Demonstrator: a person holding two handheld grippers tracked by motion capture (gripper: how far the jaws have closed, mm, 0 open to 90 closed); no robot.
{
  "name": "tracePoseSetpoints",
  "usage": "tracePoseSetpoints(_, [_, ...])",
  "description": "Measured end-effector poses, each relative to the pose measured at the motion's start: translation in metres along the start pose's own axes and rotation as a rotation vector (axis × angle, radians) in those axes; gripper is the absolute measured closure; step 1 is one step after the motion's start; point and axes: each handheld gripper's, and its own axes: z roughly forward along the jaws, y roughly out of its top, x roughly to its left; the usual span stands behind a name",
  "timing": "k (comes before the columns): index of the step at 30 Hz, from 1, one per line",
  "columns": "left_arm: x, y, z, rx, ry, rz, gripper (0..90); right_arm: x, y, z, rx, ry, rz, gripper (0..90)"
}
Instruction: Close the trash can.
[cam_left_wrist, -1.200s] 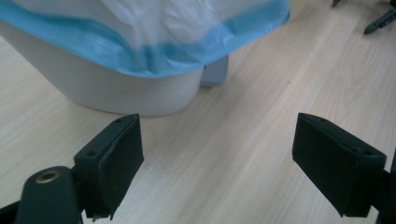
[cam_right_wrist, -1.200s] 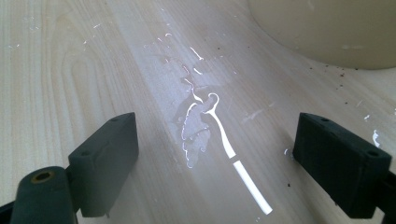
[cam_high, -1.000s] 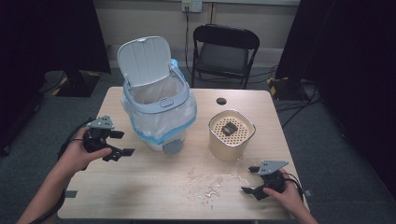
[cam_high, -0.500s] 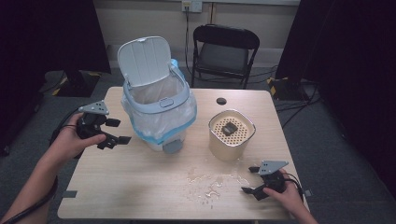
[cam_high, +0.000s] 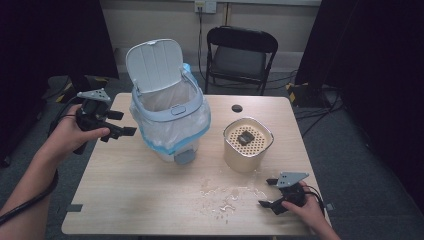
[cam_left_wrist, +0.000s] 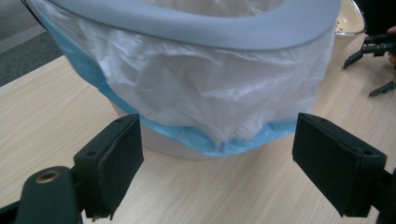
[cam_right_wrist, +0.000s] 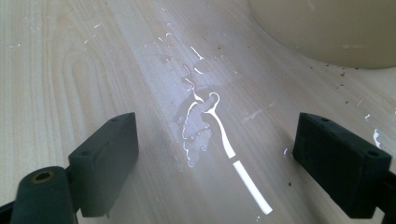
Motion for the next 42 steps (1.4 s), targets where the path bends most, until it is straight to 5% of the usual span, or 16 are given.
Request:
tracePoseSetpoints(18, [0.029, 0.04, -0.014, -0.023, 0.024, 0.01, 16.6, 0.0, 0.0, 0.0, 0.0, 0.0, -0.001, 13.4])
tracePoseSetpoints(42, [0.056, 0.091, 0.006, 0.005, 0.033, 0.032, 16.5, 0.0, 0.0, 0.0, 0.0, 0.0, 0.0, 13.4])
